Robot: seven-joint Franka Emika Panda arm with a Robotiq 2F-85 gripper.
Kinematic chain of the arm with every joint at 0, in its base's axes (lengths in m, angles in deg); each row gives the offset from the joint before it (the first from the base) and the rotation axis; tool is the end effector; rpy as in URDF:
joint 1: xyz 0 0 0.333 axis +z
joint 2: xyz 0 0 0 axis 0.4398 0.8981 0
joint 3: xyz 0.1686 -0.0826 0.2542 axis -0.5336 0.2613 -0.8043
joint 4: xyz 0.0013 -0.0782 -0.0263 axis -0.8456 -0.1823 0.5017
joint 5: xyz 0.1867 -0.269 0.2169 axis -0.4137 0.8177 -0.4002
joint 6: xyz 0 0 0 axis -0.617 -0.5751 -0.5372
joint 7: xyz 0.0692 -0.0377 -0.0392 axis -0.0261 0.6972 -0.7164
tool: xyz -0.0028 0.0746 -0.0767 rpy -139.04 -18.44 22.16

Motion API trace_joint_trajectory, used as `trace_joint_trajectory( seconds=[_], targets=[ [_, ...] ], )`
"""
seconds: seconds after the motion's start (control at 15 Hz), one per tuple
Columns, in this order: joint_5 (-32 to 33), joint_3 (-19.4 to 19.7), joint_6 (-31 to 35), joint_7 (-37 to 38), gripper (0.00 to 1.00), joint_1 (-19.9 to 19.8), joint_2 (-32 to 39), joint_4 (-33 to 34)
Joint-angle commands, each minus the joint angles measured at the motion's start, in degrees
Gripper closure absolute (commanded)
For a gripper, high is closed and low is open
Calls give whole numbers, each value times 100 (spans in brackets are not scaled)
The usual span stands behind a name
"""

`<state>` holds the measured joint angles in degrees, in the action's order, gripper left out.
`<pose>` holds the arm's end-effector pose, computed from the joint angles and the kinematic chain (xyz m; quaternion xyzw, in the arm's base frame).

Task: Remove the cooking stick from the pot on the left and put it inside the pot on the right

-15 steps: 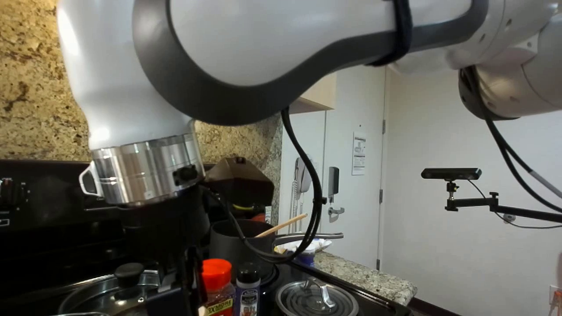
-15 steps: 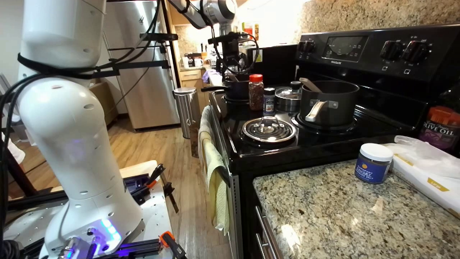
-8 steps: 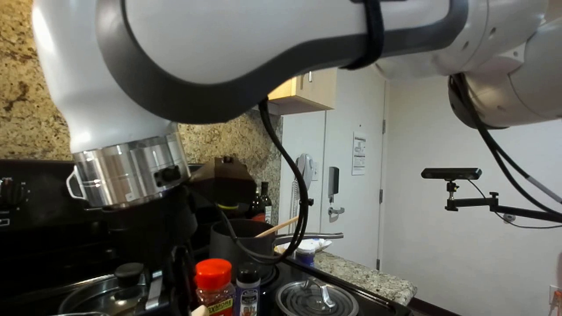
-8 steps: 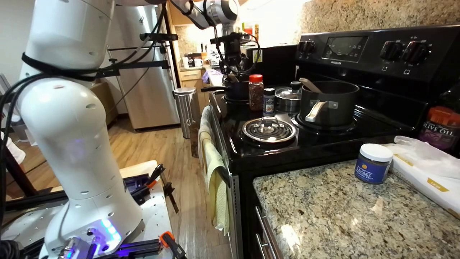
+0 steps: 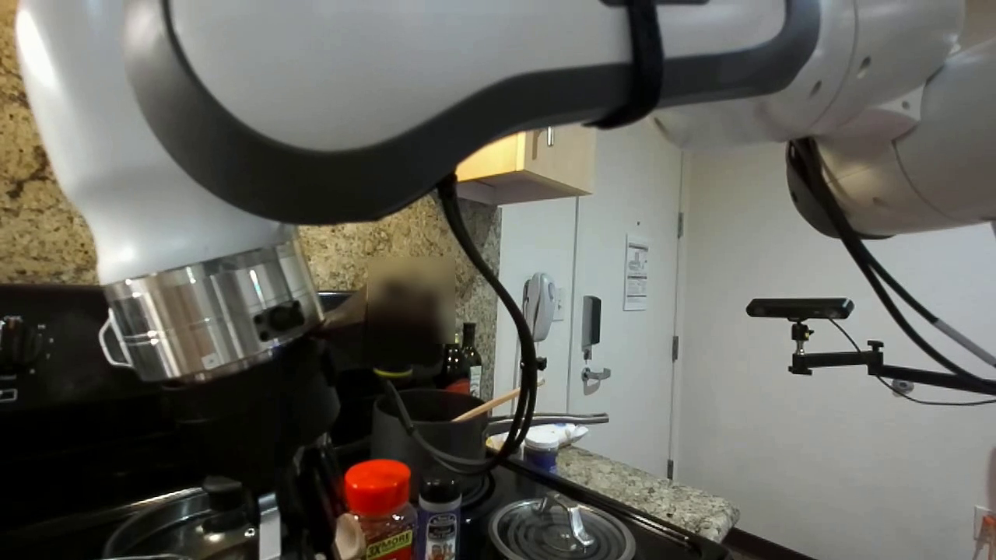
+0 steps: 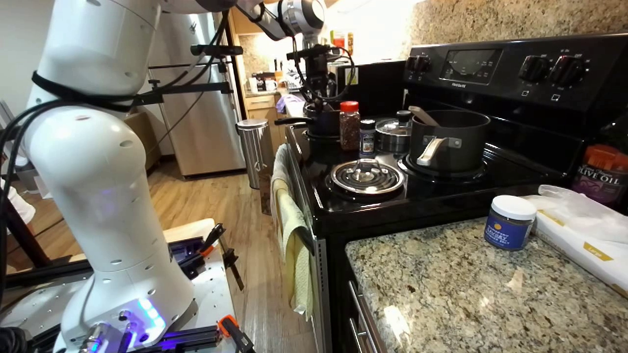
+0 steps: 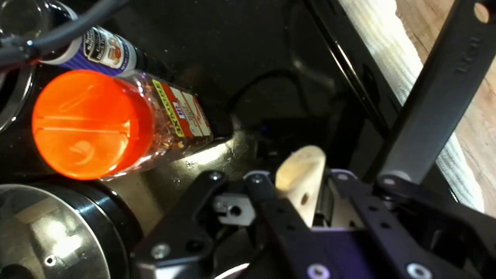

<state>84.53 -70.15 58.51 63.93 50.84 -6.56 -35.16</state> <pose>0.5691 0.3607 0.4184 0.9234 0.3462 -0.1165 0.1181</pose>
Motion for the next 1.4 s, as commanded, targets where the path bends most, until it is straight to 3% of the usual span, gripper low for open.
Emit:
trace_joint_trajectory(
  seconds=[0.0,0.33,0.4,0.53,1.2,1.33],
  targets=[
    [64,34,-289,137,95,104,133,290],
    [73,38,-329,111,91,113,130,313],
    [94,44,-318,136,66,122,122,302],
    [115,53,-311,151,65,128,115,294],
    [178,68,-302,216,2,158,120,321],
    [270,79,-390,229,0,217,154,427]
  ],
)
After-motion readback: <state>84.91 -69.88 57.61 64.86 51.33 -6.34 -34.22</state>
